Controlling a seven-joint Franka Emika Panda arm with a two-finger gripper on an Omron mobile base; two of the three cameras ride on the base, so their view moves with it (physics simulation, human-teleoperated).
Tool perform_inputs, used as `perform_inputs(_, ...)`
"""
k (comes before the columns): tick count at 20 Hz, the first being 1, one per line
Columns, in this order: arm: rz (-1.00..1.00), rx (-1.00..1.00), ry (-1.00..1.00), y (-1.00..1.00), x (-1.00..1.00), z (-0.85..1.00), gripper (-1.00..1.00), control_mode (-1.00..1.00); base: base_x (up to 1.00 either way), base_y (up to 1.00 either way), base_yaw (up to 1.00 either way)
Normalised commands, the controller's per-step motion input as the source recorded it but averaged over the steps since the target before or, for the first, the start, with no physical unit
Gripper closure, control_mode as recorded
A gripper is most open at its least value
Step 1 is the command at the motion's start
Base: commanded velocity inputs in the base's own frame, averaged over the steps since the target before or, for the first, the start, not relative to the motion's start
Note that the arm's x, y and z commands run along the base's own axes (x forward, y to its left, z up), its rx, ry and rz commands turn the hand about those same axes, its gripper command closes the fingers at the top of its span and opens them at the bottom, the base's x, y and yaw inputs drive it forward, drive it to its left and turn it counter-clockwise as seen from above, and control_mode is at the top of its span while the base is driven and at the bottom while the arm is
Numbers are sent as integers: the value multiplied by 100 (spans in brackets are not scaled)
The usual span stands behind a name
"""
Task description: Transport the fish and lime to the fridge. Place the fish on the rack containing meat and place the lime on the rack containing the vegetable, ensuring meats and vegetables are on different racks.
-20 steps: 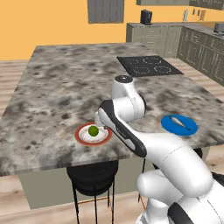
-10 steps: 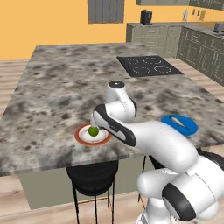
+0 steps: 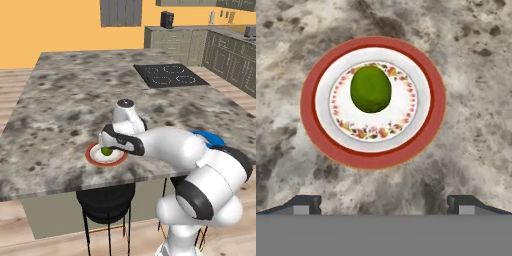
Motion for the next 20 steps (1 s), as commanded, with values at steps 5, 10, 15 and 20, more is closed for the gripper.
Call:
perform_inputs(5, 0, 0, 0, 15, 45, -27, -100, -100, 0, 0, 0)
perform_inputs(10, 0, 0, 0, 17, 43, -22, -100, -100, 0, 0, 0)
perform_inputs(15, 0, 0, 0, 20, 41, -26, -100, -100, 0, 0, 0)
perform_inputs(20, -1, 0, 0, 5, 41, -20, -100, -100, 0, 0, 0)
